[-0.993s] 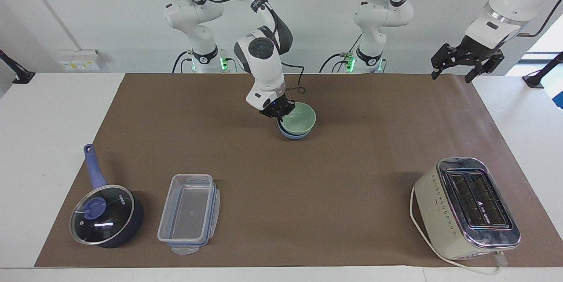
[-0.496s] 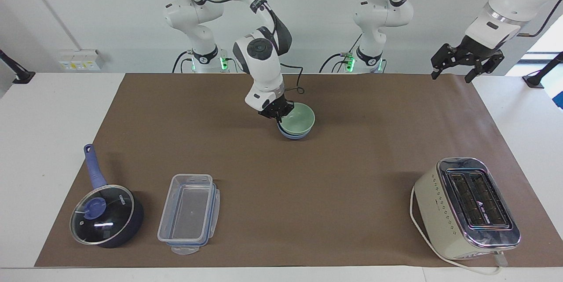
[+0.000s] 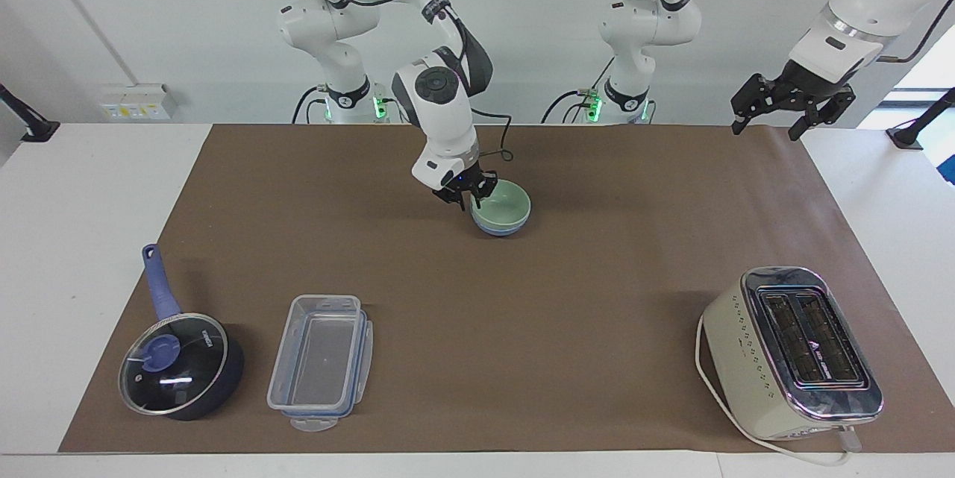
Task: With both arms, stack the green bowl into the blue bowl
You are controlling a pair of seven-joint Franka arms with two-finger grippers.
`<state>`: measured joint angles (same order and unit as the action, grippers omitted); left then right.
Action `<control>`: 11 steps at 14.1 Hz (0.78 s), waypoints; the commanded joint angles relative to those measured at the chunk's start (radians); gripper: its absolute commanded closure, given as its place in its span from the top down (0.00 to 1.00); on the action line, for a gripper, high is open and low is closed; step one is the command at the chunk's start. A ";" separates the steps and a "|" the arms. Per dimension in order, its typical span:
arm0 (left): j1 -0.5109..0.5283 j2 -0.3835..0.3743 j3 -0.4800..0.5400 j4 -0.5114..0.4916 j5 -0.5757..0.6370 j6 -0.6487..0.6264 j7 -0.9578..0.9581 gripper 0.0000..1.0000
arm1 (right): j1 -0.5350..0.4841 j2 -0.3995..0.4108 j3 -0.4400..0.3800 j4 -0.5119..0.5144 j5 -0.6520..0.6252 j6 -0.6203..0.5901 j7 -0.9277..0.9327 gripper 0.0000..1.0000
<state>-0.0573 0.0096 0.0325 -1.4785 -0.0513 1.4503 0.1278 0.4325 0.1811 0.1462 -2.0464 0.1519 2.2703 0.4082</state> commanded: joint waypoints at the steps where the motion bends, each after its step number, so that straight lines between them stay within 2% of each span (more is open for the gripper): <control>1: 0.010 -0.030 -0.008 -0.034 0.014 0.007 0.007 1.00 | -0.011 0.000 0.003 0.005 0.028 0.020 -0.026 1.00; 3: 0.010 -0.030 -0.008 -0.034 0.013 0.004 0.006 1.00 | -0.017 -0.028 -0.008 0.018 0.018 0.003 -0.023 1.00; 6: 0.008 -0.030 -0.008 -0.034 0.014 0.005 0.006 1.00 | -0.095 -0.080 -0.010 0.038 -0.014 -0.026 -0.025 1.00; 9: 0.010 -0.030 -0.008 -0.034 0.013 0.007 0.006 1.00 | -0.149 -0.097 -0.010 0.122 -0.135 -0.133 -0.020 1.00; 11: 0.010 -0.030 -0.008 -0.034 0.014 0.005 0.006 1.00 | -0.199 -0.110 -0.008 0.178 -0.144 -0.169 0.015 1.00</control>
<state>-0.0573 0.0092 0.0325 -1.4788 -0.0513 1.4498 0.1278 0.2740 0.0780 0.1306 -1.9238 0.0325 2.1459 0.4059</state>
